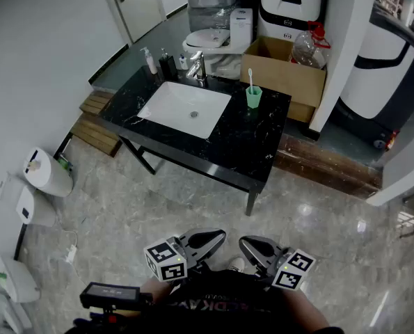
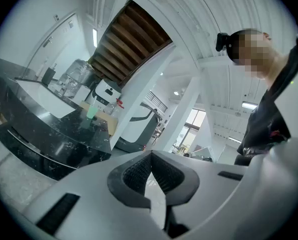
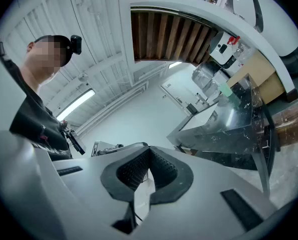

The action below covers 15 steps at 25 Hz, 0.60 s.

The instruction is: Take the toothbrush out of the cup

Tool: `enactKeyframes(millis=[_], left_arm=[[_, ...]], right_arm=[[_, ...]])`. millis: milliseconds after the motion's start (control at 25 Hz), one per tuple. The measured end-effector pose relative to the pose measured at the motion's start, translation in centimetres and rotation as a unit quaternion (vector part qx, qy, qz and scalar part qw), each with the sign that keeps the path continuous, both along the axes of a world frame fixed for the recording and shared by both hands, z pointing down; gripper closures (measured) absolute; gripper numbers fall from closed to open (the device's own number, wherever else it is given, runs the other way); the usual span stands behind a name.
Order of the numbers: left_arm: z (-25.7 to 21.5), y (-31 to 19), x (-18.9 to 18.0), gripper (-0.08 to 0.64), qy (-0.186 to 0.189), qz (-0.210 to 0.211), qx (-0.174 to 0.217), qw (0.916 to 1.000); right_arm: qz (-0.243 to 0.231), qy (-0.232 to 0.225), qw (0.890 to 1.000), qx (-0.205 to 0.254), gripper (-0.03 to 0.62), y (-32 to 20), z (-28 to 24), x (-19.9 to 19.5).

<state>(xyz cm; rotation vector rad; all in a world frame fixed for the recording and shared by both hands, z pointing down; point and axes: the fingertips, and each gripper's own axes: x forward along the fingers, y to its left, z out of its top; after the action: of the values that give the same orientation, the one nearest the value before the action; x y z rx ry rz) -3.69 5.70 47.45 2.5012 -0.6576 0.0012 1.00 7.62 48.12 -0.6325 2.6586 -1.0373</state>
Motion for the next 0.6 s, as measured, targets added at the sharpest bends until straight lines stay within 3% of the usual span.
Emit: enactKeyframes(millis=[600], left_arm=[[0.02, -0.40, 0.39, 0.552, -0.003, 0.004, 0.000, 1.0000]], right_arm=[[0.007, 0.002, 1.000, 0.002, 0.581, -0.45, 0.04, 0.44]])
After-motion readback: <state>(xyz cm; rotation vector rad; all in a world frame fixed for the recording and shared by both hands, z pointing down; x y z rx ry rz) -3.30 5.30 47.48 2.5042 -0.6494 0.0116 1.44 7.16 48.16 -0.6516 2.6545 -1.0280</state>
